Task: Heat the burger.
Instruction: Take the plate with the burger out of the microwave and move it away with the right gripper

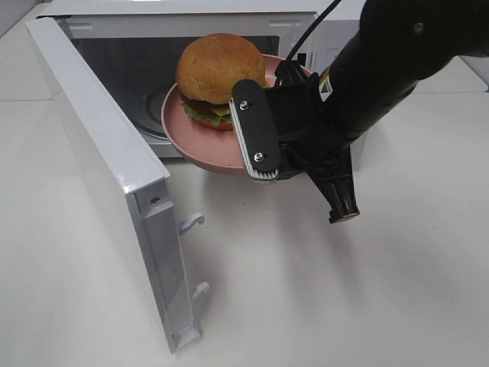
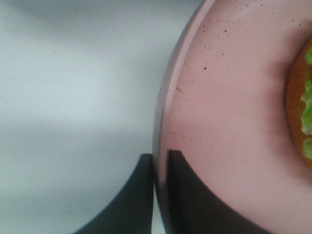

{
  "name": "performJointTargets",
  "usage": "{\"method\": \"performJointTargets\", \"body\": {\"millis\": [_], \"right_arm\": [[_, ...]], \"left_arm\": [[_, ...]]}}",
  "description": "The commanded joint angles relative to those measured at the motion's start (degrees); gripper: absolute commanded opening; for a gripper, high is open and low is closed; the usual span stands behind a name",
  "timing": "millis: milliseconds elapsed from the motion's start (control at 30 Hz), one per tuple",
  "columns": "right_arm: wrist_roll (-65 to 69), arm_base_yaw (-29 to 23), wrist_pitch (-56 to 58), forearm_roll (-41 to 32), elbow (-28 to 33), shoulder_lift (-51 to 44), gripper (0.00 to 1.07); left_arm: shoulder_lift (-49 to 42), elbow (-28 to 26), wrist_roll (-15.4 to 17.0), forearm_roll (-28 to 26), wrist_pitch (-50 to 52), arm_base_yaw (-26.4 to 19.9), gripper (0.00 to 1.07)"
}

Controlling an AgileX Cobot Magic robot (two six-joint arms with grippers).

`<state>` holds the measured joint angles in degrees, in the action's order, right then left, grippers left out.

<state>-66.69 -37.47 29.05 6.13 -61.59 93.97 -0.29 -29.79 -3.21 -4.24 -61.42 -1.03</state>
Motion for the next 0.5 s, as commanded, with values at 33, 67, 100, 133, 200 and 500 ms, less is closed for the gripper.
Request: {"method": "performJointTargets", "body": {"millis": [33,67,100,133,200,500], "right_arm": [[5.1,1.66,-1.78,2.06,1.95,-4.41,0.0],[5.1,1.66,-1.78,2.06,1.95,-4.41,0.0],[5.39,1.66,-1.2,2.18,3.61,-6.3,0.0],[5.67,1.66,-1.03,2.41,5.16,-7.96,0.0],[5.9,1.66,-1.03,2.41,6.07,-8.88,0.0],[6.07,1.66,0.74,2.69,13.01,-17.3,0.0]], "left_arm": [[-0.23,0.17,0.06,0.06,0.06,-0.11,1.0],[-0.23,0.17,0.06,0.06,0.06,-0.11,1.0],[-0.23,0.17,0.06,0.06,0.06,-0.11,1.0],[-0.23,0.17,0.06,0.06,0.06,-0.11,1.0],[-0.23,0.17,0.06,0.06,0.06,-0.11,1.0],[-0.23,0.17,0.06,0.06,0.06,-0.11,1.0]]}}
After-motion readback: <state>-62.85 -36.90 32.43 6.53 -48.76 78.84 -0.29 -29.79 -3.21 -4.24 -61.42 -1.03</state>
